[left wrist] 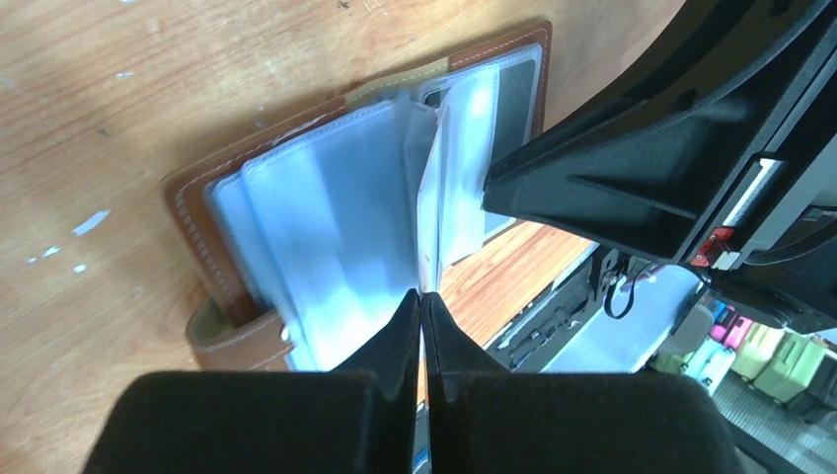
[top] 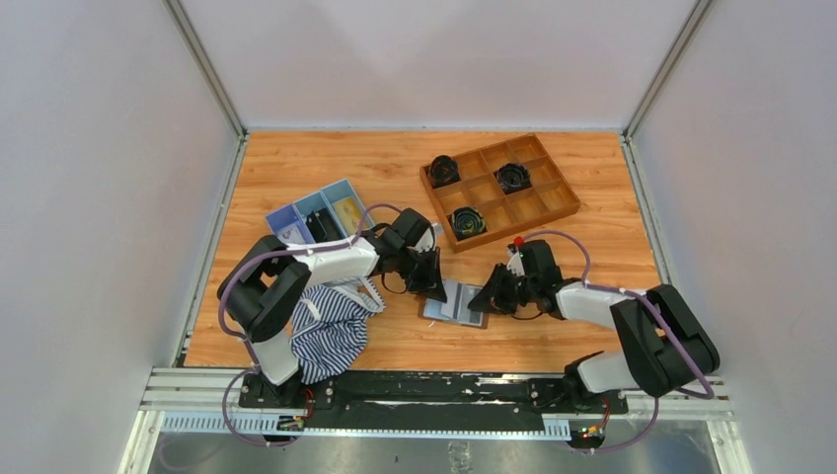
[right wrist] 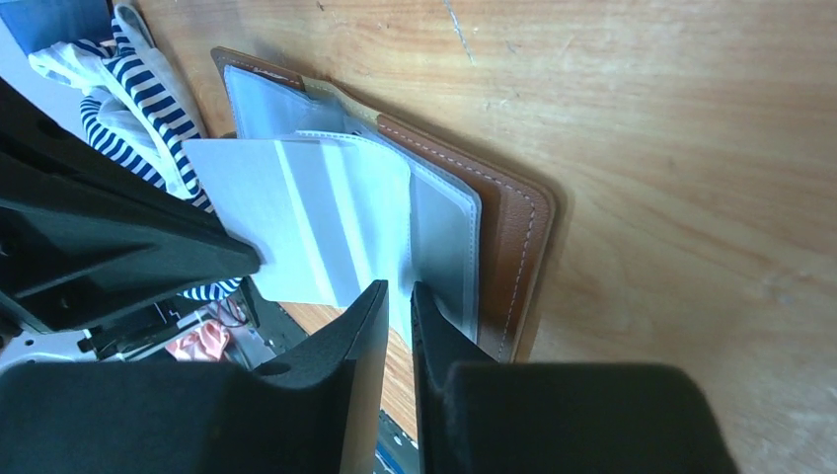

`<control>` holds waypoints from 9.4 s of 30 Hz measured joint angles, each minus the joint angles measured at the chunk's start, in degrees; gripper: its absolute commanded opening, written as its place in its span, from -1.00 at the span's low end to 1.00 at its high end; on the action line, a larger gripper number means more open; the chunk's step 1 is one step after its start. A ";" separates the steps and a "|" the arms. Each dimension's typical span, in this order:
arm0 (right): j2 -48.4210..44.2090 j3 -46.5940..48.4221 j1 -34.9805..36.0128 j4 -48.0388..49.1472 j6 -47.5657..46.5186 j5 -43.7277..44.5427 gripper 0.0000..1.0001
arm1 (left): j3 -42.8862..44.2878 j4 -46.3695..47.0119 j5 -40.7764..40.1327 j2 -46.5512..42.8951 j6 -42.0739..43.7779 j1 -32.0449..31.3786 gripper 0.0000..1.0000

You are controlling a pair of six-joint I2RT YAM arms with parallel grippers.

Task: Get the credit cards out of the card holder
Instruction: Remove the credit card from the card holder, then place the credit card in the storage box, then remove the credit card from the card holder.

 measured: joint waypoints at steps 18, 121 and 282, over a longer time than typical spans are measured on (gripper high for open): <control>-13.09 -0.74 0.00 -14.03 -3.69 5.29 -0.37 | -0.11 -12.37 -6.27 -14.38 5.88 7.54 -1.00; -16.15 -0.76 1.07 -13.49 1.05 7.45 0.06 | -5.55 3.76 -7.23 -4.83 -5.79 2.73 -0.01; -14.67 0.61 3.13 -15.98 0.11 13.16 -0.11 | 6.95 3.30 0.35 8.39 -2.05 -4.68 0.16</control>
